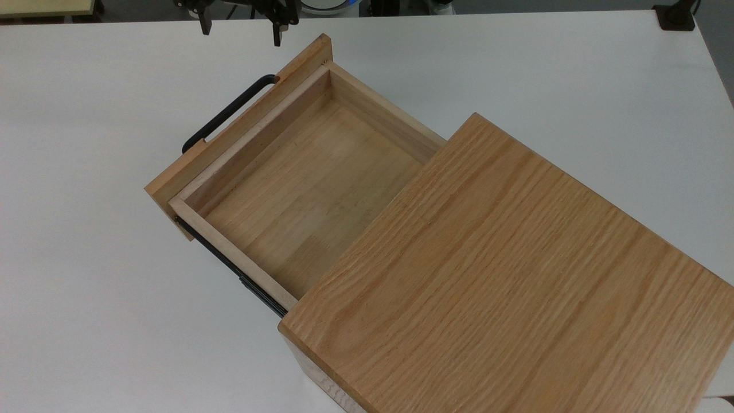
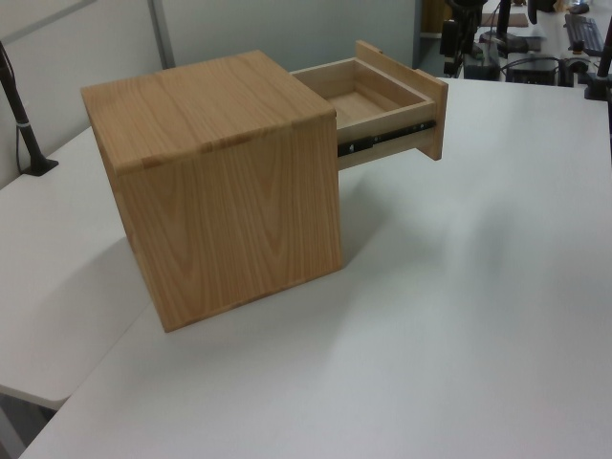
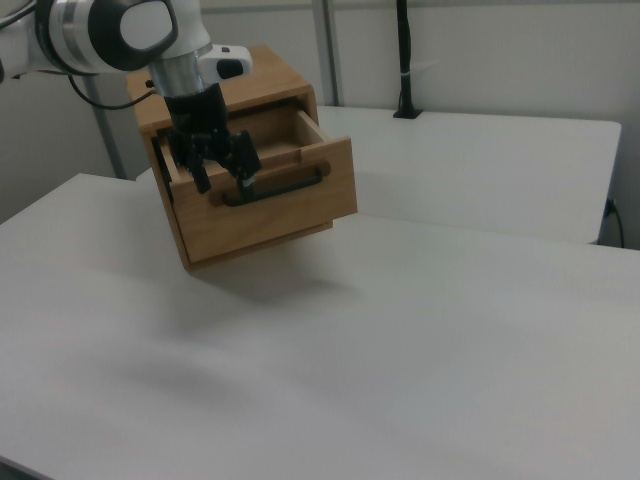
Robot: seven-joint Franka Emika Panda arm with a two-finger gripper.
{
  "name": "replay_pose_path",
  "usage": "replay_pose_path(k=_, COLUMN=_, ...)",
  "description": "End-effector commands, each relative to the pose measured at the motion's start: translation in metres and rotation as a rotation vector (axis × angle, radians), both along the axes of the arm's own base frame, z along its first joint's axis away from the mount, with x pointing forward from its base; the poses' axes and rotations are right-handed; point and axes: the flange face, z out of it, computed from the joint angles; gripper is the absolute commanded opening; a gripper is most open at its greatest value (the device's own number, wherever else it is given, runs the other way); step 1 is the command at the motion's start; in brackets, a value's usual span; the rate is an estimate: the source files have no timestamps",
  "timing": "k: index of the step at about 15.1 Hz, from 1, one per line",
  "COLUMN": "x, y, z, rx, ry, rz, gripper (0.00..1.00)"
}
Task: Close the drawer by sliding it
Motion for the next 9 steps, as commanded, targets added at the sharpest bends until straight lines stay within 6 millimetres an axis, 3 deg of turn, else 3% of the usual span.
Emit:
replay_pose_path(k=1, x=-0.0052, y=0.0004, z=-0.0005, rx=0.004, ry=0.004, rz=0.015, gripper=1.0)
replay_pose_path(k=9, x=-0.006, y=-0.0075, z=0.0011, rx=0.002, ry=0.004, rz=0.03, gripper=1.0)
